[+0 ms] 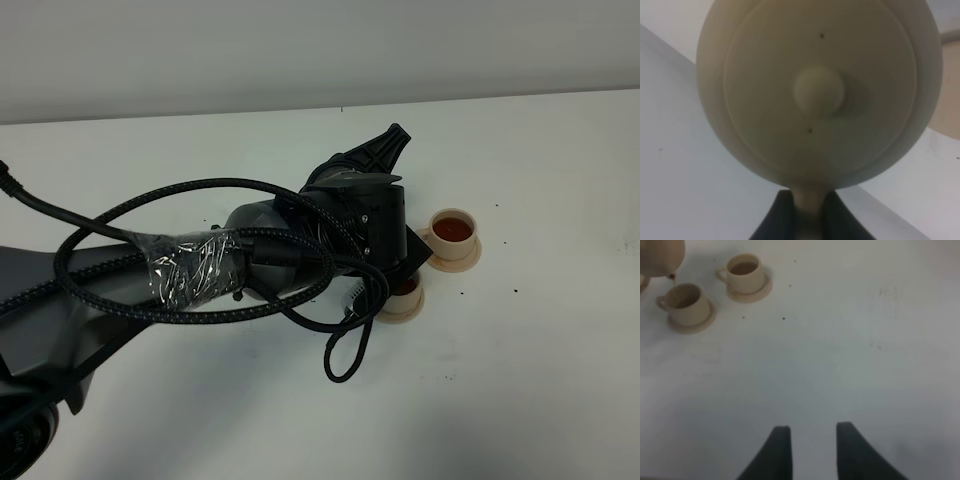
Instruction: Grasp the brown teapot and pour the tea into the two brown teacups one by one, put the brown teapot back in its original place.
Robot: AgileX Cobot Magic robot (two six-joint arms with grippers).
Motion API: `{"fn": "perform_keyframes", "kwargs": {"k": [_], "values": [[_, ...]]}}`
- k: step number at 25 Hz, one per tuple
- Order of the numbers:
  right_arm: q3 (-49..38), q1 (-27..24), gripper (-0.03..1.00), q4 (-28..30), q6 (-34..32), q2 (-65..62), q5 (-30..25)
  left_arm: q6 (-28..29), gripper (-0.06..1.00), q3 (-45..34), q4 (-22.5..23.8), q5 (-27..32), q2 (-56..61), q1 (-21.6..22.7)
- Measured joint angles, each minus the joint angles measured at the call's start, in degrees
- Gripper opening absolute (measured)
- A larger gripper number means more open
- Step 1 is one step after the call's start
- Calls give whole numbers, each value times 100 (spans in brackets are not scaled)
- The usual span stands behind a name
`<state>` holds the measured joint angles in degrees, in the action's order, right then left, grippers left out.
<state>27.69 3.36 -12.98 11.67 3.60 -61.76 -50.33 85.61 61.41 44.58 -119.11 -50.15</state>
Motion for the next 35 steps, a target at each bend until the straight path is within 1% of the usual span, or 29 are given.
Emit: {"fn": "perform_keyframes", "kwargs": {"k": [35], "values": [[0,0,24,0,-1,0,0,75,12,0,-7,114,0,-61]]}}
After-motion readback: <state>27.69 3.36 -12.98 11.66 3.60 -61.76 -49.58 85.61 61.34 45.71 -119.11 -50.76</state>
